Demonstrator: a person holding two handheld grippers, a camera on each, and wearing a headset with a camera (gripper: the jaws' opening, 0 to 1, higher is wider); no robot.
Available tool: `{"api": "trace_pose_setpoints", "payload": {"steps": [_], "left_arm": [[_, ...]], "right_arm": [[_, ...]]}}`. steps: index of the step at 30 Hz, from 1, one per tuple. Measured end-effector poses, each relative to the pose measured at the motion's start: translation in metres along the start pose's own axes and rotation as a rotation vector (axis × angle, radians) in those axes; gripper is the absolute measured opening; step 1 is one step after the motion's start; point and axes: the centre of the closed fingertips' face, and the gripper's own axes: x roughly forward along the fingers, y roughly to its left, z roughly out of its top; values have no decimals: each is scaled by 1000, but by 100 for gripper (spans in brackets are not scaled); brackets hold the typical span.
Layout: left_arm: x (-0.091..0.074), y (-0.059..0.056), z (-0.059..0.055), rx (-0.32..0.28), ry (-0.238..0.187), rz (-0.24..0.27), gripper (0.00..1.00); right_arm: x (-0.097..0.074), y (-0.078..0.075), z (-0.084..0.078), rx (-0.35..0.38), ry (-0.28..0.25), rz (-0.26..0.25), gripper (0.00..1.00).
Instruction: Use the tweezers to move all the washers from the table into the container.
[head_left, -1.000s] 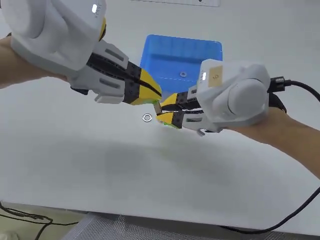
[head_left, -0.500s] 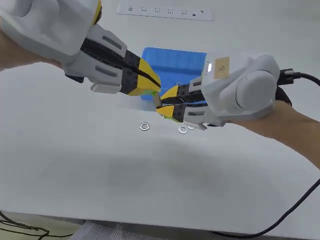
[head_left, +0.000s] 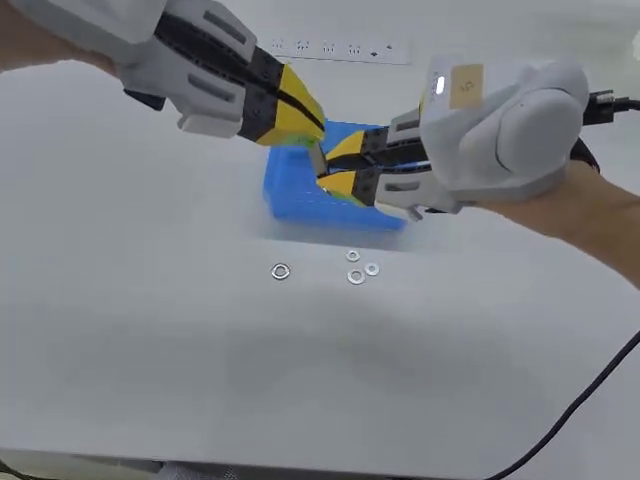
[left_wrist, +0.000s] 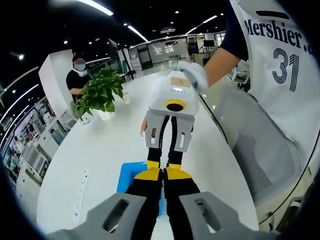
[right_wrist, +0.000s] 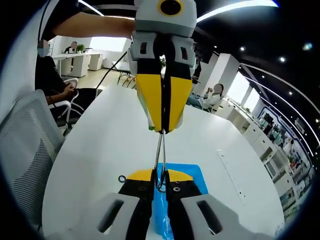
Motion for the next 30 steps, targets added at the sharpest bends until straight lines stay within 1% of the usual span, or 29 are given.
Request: {"api": "trace_pose_setpoints", "payload": {"steps": [4, 6, 8, 11, 15, 18, 20, 24, 25, 30], "left_arm": [[3, 13, -3, 18, 11, 7, 5], [5, 19, -5, 23, 12, 6, 5], [7, 24, -6, 15, 2, 10, 5], [12, 31, -12, 9, 4, 17, 5], [18, 36, -20, 9, 20, 15, 5], [23, 40, -25, -3, 17, 10, 5], [27, 42, -29, -3, 25, 7, 5], [32, 45, -36, -12, 32, 0, 5], [33, 45, -37, -13, 33, -1, 5], [42, 46, -51, -32, 50, -20, 5]], "right_arm": [[2, -11, -3, -4, 7, -18, 9], [2, -16, -6, 2, 4, -14, 9], [2, -20, -8, 0, 7, -15, 9], [4, -27, -16, 3, 16, -15, 9], [9, -30, -25, 8, 29, -10, 9], [14, -32, -30, 15, 35, -4, 9], [17, -33, -35, 20, 42, -1, 9], [21, -35, -43, 33, 48, 6, 9], [23, -34, -46, 44, 46, 16, 9], [30, -33, -58, 61, 56, 30, 9]]}}
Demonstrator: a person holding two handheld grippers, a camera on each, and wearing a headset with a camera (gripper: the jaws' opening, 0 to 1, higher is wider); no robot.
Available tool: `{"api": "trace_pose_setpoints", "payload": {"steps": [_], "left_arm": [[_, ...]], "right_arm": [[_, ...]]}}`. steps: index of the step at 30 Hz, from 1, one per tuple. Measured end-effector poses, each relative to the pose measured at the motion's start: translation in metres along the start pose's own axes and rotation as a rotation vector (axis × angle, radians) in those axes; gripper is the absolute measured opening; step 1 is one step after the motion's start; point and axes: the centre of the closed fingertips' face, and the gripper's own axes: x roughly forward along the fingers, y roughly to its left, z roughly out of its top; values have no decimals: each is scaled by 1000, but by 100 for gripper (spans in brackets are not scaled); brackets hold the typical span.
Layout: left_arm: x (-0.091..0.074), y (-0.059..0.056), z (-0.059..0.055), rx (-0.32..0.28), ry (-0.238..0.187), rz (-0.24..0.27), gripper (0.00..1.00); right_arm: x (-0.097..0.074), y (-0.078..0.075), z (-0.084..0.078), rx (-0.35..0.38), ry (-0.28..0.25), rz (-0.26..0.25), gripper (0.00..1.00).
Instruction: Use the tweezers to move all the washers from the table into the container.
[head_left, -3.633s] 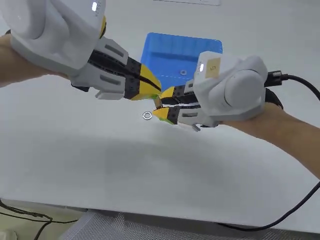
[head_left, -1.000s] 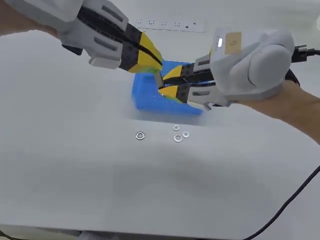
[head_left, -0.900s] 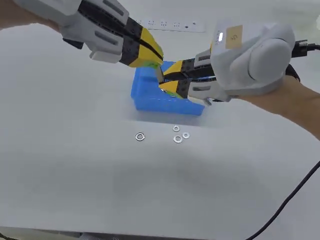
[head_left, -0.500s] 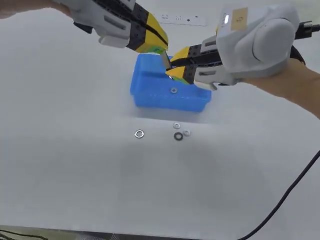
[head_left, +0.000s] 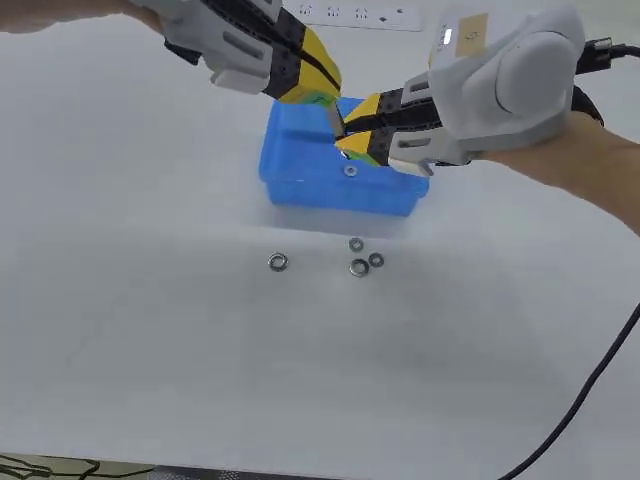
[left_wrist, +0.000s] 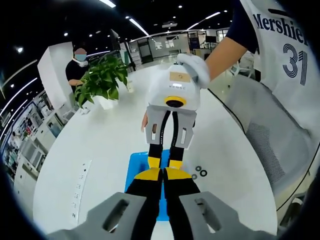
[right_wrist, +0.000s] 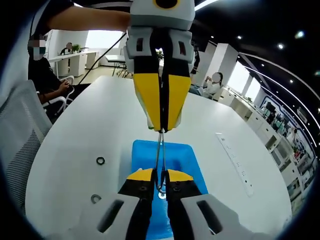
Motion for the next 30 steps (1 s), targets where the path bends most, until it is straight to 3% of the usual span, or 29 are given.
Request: {"api": "trace_pose_setpoints", "payload": {"steps": [14, 30], "left_arm": [[18, 9, -19, -51, 12, 3, 5], [26, 12, -24, -70, 20, -2, 5]], "right_arm": [[18, -4, -22, 101, 18, -3, 9], [22, -5, -32, 146, 26, -11, 10]]}}
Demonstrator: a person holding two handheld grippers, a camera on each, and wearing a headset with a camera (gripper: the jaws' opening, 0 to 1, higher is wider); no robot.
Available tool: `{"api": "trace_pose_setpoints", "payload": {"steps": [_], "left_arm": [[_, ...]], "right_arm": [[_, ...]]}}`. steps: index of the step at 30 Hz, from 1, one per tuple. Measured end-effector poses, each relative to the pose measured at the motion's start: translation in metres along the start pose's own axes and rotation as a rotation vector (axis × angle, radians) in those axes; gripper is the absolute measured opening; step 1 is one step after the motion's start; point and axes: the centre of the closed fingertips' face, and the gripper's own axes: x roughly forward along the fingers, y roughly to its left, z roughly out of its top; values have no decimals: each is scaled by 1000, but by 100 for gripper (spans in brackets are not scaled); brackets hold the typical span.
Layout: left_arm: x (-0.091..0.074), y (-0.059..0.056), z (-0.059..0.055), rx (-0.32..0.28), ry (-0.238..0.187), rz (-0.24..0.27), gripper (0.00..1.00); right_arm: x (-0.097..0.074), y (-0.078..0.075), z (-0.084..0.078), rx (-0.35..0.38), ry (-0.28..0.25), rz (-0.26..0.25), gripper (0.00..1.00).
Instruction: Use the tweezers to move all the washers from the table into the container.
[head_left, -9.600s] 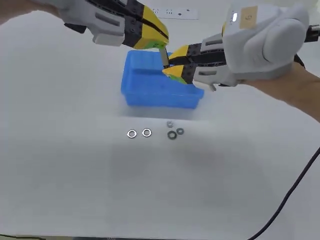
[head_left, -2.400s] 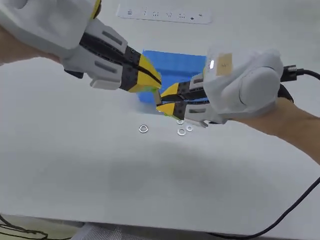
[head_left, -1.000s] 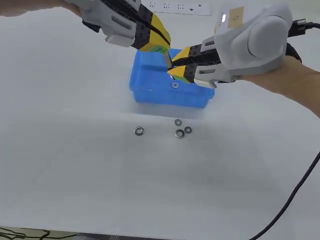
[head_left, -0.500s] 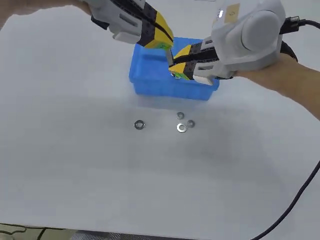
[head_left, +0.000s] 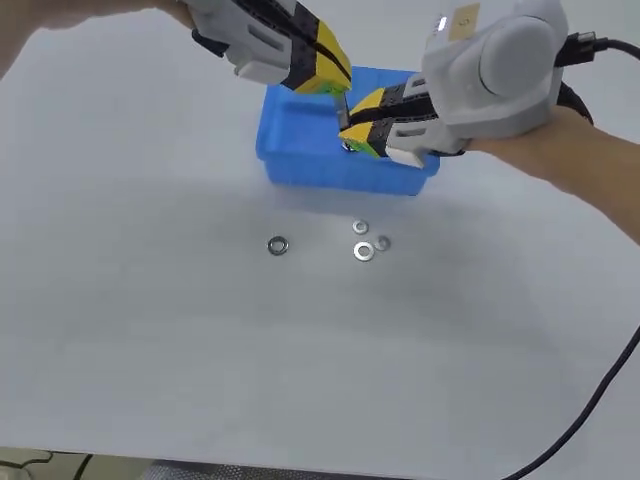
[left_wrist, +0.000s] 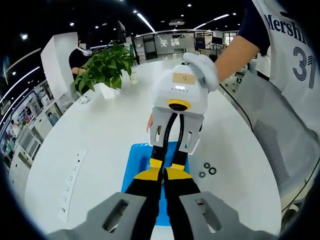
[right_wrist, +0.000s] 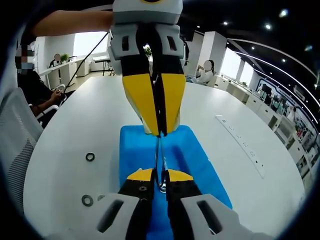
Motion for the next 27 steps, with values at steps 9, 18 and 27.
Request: {"api": "trace_pose_setpoints", "payload": {"steps": [9, 18, 27], "left_arm": [[1, -2, 1, 0, 6, -3, 5], [-3, -3, 7, 12, 0, 1, 5], [-14, -10, 16, 16, -12, -2, 5]], "right_arm": [[0, -1, -1, -14, 4, -8, 10], [-4, -2, 0, -24, 11, -23, 11], [-13, 5, 10, -38, 1, -35, 11]]}}
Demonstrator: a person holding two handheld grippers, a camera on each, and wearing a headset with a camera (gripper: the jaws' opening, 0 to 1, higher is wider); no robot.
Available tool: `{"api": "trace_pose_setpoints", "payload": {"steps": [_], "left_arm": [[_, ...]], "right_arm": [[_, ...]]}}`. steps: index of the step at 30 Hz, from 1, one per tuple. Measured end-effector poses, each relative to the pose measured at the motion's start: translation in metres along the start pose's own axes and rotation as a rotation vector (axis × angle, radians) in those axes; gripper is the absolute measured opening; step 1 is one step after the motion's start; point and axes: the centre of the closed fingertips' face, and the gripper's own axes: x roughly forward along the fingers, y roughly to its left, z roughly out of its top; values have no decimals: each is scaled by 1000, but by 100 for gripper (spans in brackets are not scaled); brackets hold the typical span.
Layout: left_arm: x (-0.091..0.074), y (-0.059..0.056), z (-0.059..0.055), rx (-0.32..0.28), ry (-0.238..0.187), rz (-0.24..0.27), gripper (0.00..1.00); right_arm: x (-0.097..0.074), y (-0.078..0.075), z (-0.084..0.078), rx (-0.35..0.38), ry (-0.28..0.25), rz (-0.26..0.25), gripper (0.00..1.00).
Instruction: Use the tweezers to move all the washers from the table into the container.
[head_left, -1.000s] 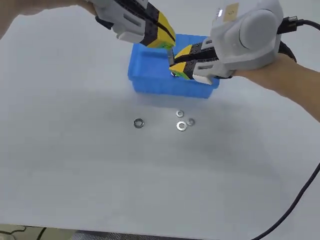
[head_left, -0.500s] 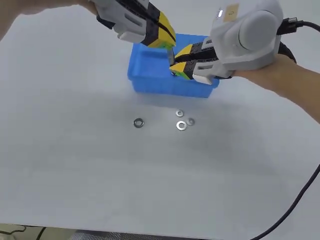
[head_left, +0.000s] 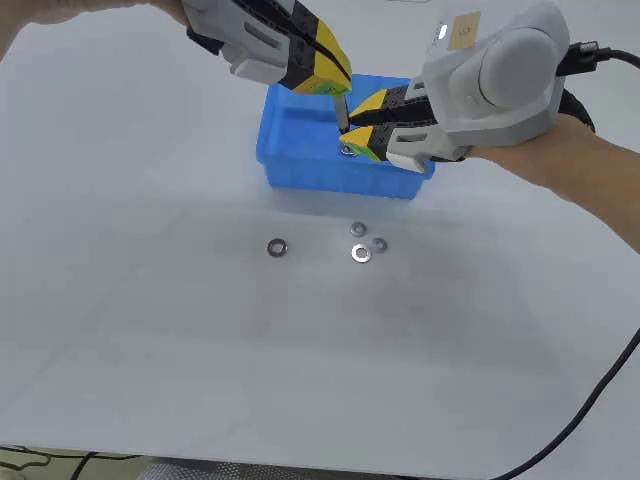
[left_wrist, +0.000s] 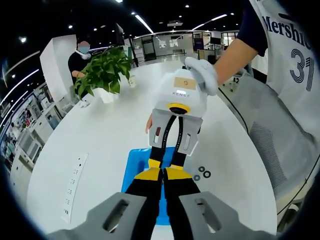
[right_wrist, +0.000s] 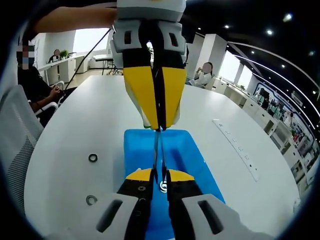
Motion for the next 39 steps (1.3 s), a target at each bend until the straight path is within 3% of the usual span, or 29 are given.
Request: {"api": "trace_pose_setpoints", "payload": {"steps": [14, 21, 39], "left_arm": [[-25, -20, 23, 43, -7, 13, 5], [-40, -40, 33, 63, -2, 23, 5], [-55, -90, 23, 25, 25, 30, 5]], "right_arm": [[-21, 15, 31, -52, -34, -15, 11], [-30, 31, 46, -81, -50, -8, 12], [-25, 84, 55, -94, -60, 54, 12]]}}
